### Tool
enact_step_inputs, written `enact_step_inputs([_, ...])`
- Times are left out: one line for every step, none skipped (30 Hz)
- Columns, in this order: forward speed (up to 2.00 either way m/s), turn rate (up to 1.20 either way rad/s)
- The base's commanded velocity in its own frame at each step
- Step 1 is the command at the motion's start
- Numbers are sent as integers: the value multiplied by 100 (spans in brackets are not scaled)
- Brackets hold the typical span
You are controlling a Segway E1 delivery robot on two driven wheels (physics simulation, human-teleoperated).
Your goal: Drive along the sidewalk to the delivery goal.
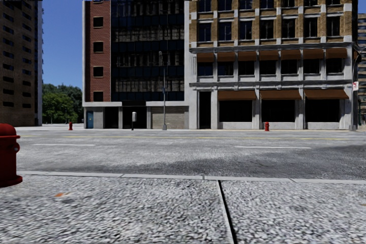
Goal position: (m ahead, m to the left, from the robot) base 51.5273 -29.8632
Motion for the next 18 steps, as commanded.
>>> enact_step_inputs([0,-120])
enact_step_inputs([0,-120])
enact_step_inputs([0,-120])
enact_step_inputs([0,-120])
enact_step_inputs([0,-120])
enact_step_inputs([0,-120])
enact_step_inputs([0,-120])
enact_step_inputs([0,-120])
enact_step_inputs([0,-120])
enact_step_inputs([0,-120])
enact_step_inputs([0,-120])
enact_step_inputs([0,-120])
enact_step_inputs([0,-120])
enact_step_inputs([0,-120])
enact_step_inputs([0,-120])
enact_step_inputs([0,-120])
enact_step_inputs([0,-120])
enact_step_inputs([0,-120])
